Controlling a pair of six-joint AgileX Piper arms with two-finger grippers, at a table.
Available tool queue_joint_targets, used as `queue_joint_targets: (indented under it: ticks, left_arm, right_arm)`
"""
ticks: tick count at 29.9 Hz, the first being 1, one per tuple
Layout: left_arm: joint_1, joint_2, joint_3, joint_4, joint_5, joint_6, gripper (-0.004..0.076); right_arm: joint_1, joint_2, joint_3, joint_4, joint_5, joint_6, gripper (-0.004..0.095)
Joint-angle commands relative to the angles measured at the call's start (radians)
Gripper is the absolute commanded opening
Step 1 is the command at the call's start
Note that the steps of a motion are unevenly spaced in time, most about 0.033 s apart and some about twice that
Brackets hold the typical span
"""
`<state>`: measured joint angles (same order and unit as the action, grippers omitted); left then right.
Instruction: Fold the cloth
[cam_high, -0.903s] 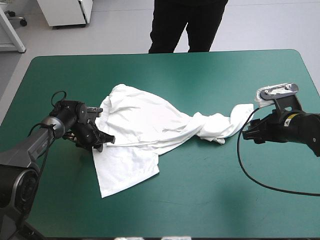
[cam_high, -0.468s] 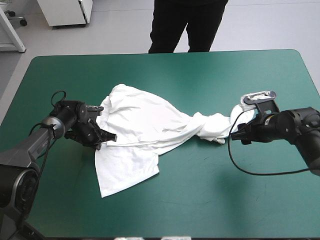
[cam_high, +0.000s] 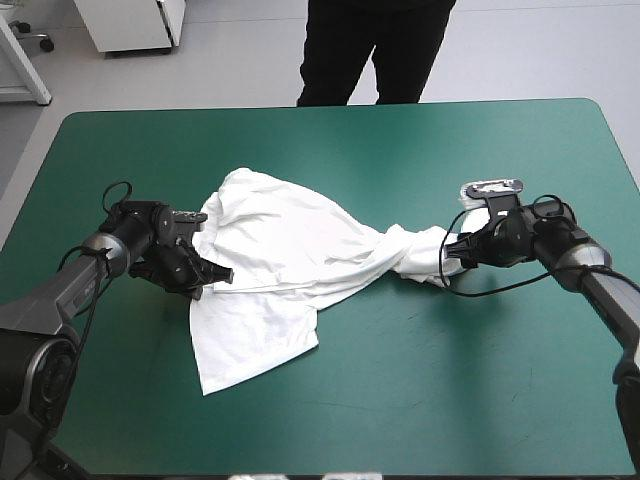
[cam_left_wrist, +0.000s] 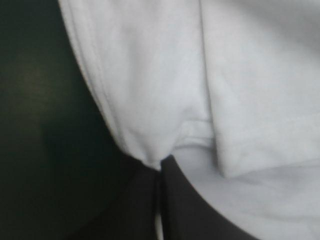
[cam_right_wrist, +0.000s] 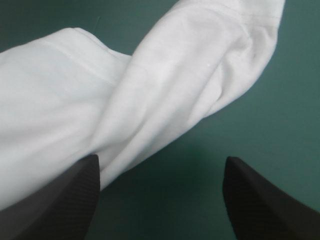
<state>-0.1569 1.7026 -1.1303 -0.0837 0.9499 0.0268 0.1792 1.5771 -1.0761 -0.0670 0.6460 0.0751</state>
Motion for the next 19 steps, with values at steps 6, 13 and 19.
queue_joint_targets:
  ticks: [6, 13, 19]
  left_arm:
    - [-0.001, -0.019, -0.014, -0.004, 0.015, 0.0, -0.0009]
    - [-0.001, -0.019, -0.014, -0.003, 0.029, 0.0, -0.0009]
    - [-0.001, -0.019, -0.014, 0.001, 0.033, 0.0, -0.0009]
  right_arm:
    - [0.001, 0.128, -0.099, -0.032, -0.06, 0.03, 0.0604]
    - [0.001, 0.256, -0.123, -0.013, -0.019, 0.044, 0.03]
    - [0.001, 0.329, -0.123, 0.051, 0.018, 0.037, 0.0]
